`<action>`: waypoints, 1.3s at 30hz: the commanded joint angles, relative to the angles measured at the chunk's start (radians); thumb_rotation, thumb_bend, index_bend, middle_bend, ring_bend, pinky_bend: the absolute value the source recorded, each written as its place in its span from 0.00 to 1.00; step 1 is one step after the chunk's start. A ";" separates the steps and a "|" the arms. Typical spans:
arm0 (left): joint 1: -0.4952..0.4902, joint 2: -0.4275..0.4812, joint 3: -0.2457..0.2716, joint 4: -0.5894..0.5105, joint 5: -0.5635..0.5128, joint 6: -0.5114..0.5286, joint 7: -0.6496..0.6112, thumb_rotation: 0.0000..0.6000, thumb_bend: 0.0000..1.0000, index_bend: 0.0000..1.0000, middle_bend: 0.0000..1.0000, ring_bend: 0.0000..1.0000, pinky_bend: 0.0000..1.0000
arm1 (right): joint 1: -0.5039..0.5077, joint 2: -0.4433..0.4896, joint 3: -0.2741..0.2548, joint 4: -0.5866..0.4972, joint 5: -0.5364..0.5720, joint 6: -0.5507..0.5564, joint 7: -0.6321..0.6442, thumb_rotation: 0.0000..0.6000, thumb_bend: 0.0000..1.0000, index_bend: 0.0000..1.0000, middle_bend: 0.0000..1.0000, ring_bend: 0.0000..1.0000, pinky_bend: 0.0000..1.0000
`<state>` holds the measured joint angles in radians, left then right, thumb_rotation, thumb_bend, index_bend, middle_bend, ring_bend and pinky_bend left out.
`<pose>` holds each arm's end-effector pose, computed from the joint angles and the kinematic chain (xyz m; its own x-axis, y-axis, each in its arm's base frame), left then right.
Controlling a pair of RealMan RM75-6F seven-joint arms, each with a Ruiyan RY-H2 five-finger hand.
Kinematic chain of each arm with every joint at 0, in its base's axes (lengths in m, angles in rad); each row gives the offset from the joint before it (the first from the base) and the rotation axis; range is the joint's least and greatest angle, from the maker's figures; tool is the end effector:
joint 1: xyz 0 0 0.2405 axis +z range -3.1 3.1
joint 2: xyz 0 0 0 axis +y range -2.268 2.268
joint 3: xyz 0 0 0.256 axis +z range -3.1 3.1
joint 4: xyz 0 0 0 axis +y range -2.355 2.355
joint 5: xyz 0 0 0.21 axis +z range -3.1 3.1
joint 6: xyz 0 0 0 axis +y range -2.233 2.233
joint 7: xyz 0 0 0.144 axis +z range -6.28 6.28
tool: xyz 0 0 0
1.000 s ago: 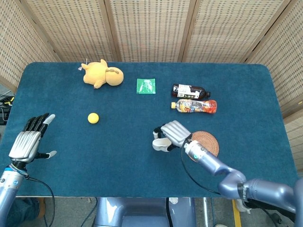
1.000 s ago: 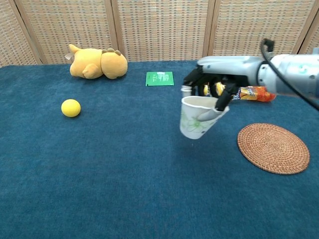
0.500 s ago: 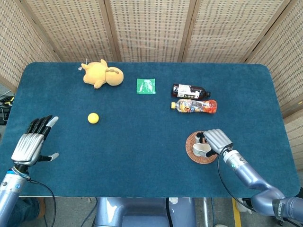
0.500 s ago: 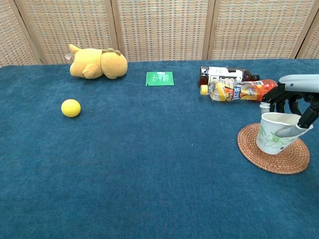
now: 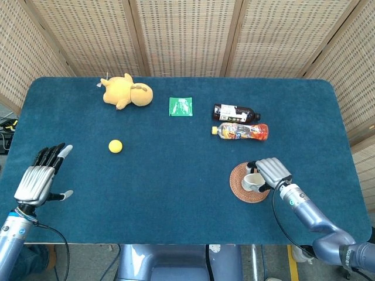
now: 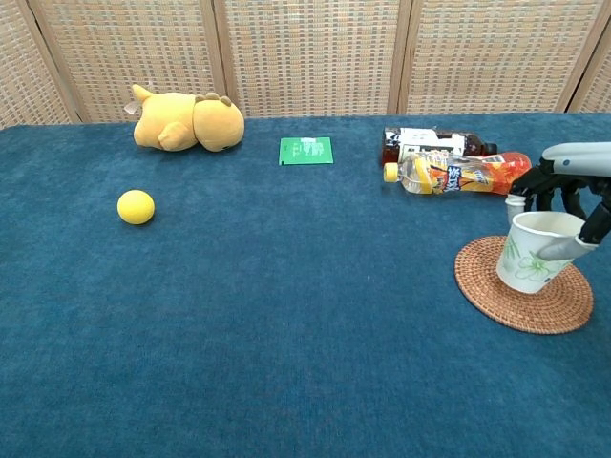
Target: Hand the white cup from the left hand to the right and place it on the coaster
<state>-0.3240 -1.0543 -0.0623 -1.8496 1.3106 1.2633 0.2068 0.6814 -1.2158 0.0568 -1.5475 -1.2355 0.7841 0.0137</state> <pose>-0.2489 0.2399 0.1364 0.4191 0.1551 0.8946 0.9073 -0.1079 -0.4064 -0.2270 -0.3302 0.0575 0.4271 -0.4552 0.7813 -0.9003 -0.2945 0.3205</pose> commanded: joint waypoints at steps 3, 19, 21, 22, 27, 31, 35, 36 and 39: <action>0.002 0.003 -0.001 -0.001 0.005 -0.001 -0.007 1.00 0.00 0.00 0.00 0.00 0.00 | 0.003 0.002 0.000 -0.007 0.032 -0.022 -0.014 1.00 0.08 0.32 0.22 0.15 0.20; 0.028 0.006 0.011 -0.004 0.043 0.030 -0.019 1.00 0.00 0.00 0.00 0.00 0.00 | -0.164 0.128 -0.021 -0.210 -0.136 0.348 -0.159 1.00 0.00 0.14 0.00 0.00 0.00; 0.040 0.003 0.018 -0.002 0.055 0.047 -0.018 1.00 0.00 0.00 0.00 0.00 0.00 | -0.219 0.115 -0.031 -0.197 -0.170 0.448 -0.178 1.00 0.00 0.11 0.00 0.00 0.00; 0.051 0.001 0.024 0.000 0.065 0.062 -0.015 1.00 0.00 0.00 0.00 0.00 0.00 | -0.256 0.098 -0.039 -0.180 -0.196 0.514 -0.182 1.00 0.00 0.09 0.00 0.00 0.00; 0.109 -0.031 0.066 0.029 0.127 0.134 -0.004 1.00 0.00 0.00 0.00 0.00 0.00 | -0.402 -0.004 -0.101 -0.077 -0.304 0.722 -0.165 1.00 0.00 0.00 0.00 0.00 0.00; 0.137 -0.062 0.072 0.065 0.172 0.191 -0.012 1.00 0.00 0.00 0.00 0.00 0.00 | -0.453 -0.042 -0.110 -0.049 -0.323 0.780 -0.190 1.00 0.00 0.00 0.00 0.00 0.00; 0.147 -0.069 0.078 0.087 0.201 0.204 -0.026 1.00 0.00 0.00 0.00 0.00 0.00 | -0.478 -0.044 -0.104 -0.038 -0.330 0.801 -0.200 1.00 0.00 0.00 0.00 0.00 0.00; 0.147 -0.068 0.077 0.089 0.205 0.204 -0.031 1.00 0.00 0.00 0.00 0.00 0.00 | -0.482 -0.042 -0.103 -0.035 -0.334 0.803 -0.201 1.00 0.00 0.00 0.00 0.00 0.00; 0.147 -0.065 0.078 0.092 0.215 0.203 -0.043 1.00 0.00 0.00 0.00 0.00 0.00 | -0.489 -0.036 -0.102 -0.035 -0.342 0.806 -0.202 1.00 0.00 0.00 0.00 0.00 0.00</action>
